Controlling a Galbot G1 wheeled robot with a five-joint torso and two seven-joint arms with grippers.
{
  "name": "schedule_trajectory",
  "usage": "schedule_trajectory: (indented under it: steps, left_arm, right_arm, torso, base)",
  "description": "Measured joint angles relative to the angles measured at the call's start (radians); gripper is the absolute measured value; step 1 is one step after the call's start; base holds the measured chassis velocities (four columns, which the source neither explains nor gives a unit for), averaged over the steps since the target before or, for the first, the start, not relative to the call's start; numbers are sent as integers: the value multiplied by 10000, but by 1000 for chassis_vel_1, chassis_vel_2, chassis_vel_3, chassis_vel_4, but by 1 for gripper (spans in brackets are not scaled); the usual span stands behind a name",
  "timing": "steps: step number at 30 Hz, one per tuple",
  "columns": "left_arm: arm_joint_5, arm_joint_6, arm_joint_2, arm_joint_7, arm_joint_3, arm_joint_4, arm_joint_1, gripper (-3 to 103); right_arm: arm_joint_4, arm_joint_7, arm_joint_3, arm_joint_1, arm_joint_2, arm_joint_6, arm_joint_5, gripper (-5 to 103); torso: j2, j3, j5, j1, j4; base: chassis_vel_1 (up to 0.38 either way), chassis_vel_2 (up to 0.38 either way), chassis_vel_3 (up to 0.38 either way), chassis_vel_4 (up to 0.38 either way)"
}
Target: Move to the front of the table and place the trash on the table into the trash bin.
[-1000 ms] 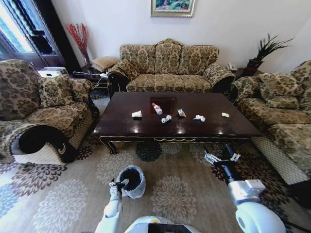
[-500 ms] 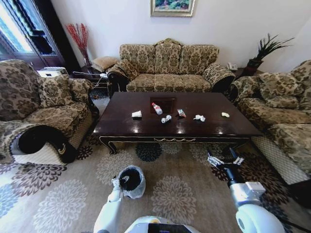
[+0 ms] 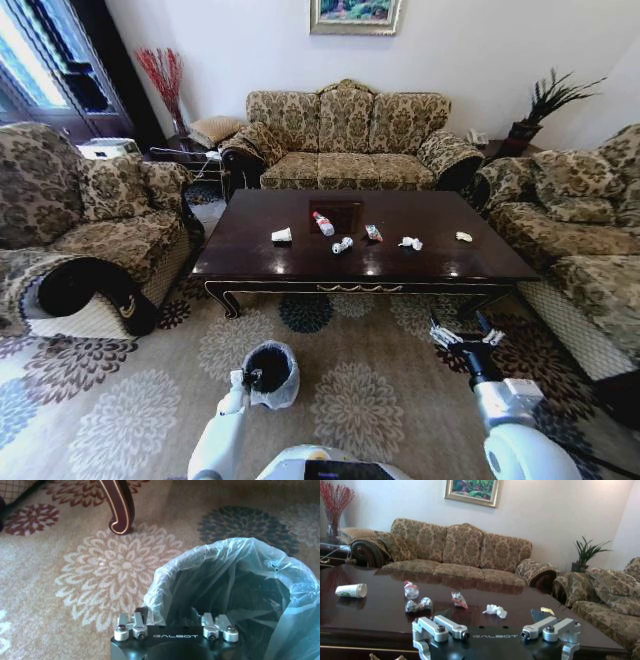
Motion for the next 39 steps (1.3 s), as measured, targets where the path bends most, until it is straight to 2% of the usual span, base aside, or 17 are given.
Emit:
schedule_trajectory:
  steps: [4, 5, 7, 8, 10, 11, 15, 22, 26, 30, 31, 32, 34, 35, 37, 38, 39]
  left_arm:
    - [-21, -9, -56, -74, 1, 73, -62, 39]
    - [-21, -9, -56, -74, 1, 73, -62, 39]
    - [-23, -8, -79, -83, 10, 99, -60, 28]
    - [-23, -8, -79, -83, 10, 99, -60, 28]
    - [-23, 11, -77, -87, 19, 123, -39, 18]
    - [-23, 11, -77, -87, 19, 123, -39, 18]
    - [-44, 61, -88, -54, 25, 108, -6, 5]
    - [-323, 71, -32, 0, 23, -65, 53, 3]
    - [-469, 37, 193, 113, 45, -701, 340, 3]
    - [-811, -47, 860, 364, 78, -2225, 1205, 3]
    - [-811, -47, 860, 364, 78, -2225, 1205, 3]
    - [-942, -145, 1072, 518, 88, -2724, 1516, 3]
    - [-1158, -343, 1427, 828, 102, -3785, 2113, 3]
    - [-1158, -343, 1427, 828, 102, -3785, 2113, 3]
    - [-1705, -393, 1940, 1095, 51, -5606, 3032, 3]
    - [-1705, -393, 1940, 1095, 51, -5606, 3032, 3]
    - [-2056, -335, 2144, 1148, -46, -6639, 3455, 3]
  right_arm:
    - [-6, -1, 0, 35, -29, 3, -54, 100]
    - [-6, -1, 0, 35, -29, 3, -54, 100]
    - [3, 0, -8, 75, -77, -8, -66, 100]
    - [3, 0, -8, 75, -77, -8, -66, 100]
    - [20, 3, -20, 100, -98, -29, -76, 100]
    - [20, 3, -20, 100, -98, -29, -76, 100]
    - [22, 7, -49, 108, -70, -32, -132, 100]
    - [120, 41, -30, 86, -71, -47, -147, 100]
    - [150, 53, -12, 120, -134, -77, -131, 100]
    - [164, 71, -73, 312, -304, -203, 1, 100]
    - [164, 71, -73, 312, -304, -203, 1, 100]
    - [152, 82, -101, 336, -464, -217, 147, 100]
    - [141, 93, -118, 248, -899, -266, 534, 100]
    - [141, 93, -118, 248, -899, -266, 534, 100]
    - [124, 71, 19, 165, -1544, -359, 1091, 100]
    - [124, 71, 19, 165, -1544, -359, 1091, 100]
    - [120, 68, 72, 236, -1801, -419, 1323, 100]
  torso:
    - [0, 0, 5, 0, 2]
    - [0, 0, 5, 0, 2]
    - [0, 0, 3, 0, 2]
    - [0, 0, 3, 0, 2]
    - [0, 0, 2, 0, 2]
    - [0, 0, 2, 0, 2]
    - [0, 0, -5, 0, -2]
    - [0, 0, -3, 0, -1]
    - [0, 0, -1, 0, -1]
    - [0, 0, 3, 0, 0]
    - [0, 0, 3, 0, 0]
    - [0, 0, 1, 0, 7]
    - [0, 0, -3, 0, 6]
    - [0, 0, -3, 0, 6]
    - [0, 0, -1, 0, 0]
    - [0, 0, -1, 0, 0]
    - [0, 0, 0, -1, 1]
  base:
    - [0, 0, 0, 0]
    - [0, 0, 0, 0]
    - [0, 0, 0, 0]
    - [0, 0, 0, 0]
    - [0, 0, 0, 0]
    - [0, 0, 0, 0]
    - [0, 0, 0, 0]
    - [0, 0, 0, 0]
    - [0, 0, 0, 0]
    - [0, 0, 0, 0]
    - [0, 0, 0, 0]
    - [0, 0, 0, 0]
    - [0, 0, 0, 0]
    - [0, 0, 0, 0]
    - [0, 0, 0, 0]
    - [0, 0, 0, 0]
    - [0, 0, 0, 0]
